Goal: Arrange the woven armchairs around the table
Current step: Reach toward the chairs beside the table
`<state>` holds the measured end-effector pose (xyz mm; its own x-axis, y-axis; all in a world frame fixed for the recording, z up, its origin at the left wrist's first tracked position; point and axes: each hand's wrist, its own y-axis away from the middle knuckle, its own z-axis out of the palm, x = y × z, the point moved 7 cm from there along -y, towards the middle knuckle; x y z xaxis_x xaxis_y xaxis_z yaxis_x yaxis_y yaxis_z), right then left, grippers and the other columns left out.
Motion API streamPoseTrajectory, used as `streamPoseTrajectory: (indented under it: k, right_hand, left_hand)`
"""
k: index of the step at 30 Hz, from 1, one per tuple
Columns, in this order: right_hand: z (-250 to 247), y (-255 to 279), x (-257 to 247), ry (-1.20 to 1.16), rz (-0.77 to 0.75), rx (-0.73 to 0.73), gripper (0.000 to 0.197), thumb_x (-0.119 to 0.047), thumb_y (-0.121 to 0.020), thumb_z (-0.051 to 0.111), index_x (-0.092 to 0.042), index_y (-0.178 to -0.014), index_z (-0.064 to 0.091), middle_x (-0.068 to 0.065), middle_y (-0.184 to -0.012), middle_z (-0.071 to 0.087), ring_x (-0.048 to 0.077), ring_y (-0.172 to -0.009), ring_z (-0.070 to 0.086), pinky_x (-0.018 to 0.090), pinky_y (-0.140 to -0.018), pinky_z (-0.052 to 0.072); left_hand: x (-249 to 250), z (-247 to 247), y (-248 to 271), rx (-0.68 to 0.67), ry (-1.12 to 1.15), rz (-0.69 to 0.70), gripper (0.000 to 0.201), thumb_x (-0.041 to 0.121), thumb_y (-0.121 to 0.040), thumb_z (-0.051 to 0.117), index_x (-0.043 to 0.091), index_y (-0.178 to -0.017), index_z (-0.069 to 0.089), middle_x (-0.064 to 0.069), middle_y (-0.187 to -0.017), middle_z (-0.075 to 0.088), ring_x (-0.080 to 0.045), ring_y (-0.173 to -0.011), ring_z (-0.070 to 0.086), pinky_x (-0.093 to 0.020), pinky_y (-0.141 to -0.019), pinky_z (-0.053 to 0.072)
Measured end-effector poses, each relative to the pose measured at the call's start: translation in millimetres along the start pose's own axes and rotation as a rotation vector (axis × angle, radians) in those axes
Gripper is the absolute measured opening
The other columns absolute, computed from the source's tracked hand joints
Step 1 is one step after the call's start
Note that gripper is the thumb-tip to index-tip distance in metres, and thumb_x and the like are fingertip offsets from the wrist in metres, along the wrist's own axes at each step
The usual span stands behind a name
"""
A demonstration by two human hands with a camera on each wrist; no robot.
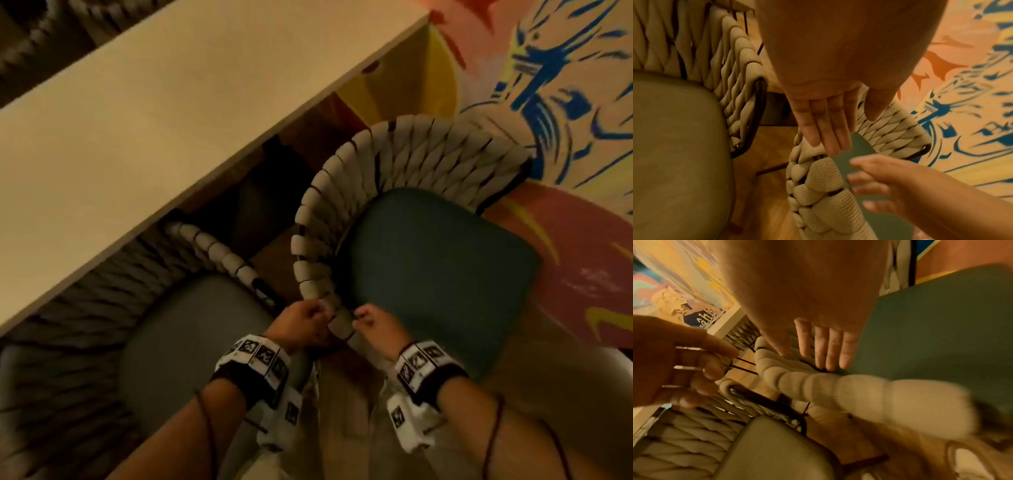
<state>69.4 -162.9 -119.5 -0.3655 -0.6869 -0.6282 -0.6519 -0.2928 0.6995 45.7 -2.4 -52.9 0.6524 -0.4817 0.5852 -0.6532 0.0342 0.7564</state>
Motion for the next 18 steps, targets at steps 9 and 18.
streamPoseTrajectory:
  k: [9,18]
  right_hand:
    - [75.9,-79.7,-61.0,0.117,0.152,0.080,0.075,-0.030,-0.085,0.069,-0.019,-0.148,0.030,0.012,-0.143,0.049,0.035,-0.126,0.052,0.049,-0.104,0.045]
    - [86.1,-44.9,-36.8,0.282,0.127,0.109,0.058,-0.023,-0.088,0.062,-0.024,-0.140,0.038,0.014,-0.125,0.062,0.037,-0.112,0.061,0.047,-0.094,0.050]
  left_hand:
    - [-72.3,-94.5,2.4,0.078,0.073,0.084,0.014,0.018,-0.099,0.051,0.022,-0.090,0.061,0.001,-0.073,0.066,-0.004,-0.064,0.063,-0.016,-0.062,0.050]
    - [-71.6,-82.8,-3.8,0.064,-0.345,0.126,0.023,0.029,-0.098,0.049,0.015,-0.109,0.063,-0.006,-0.099,0.067,-0.023,-0.095,0.064,-0.039,-0.086,0.052]
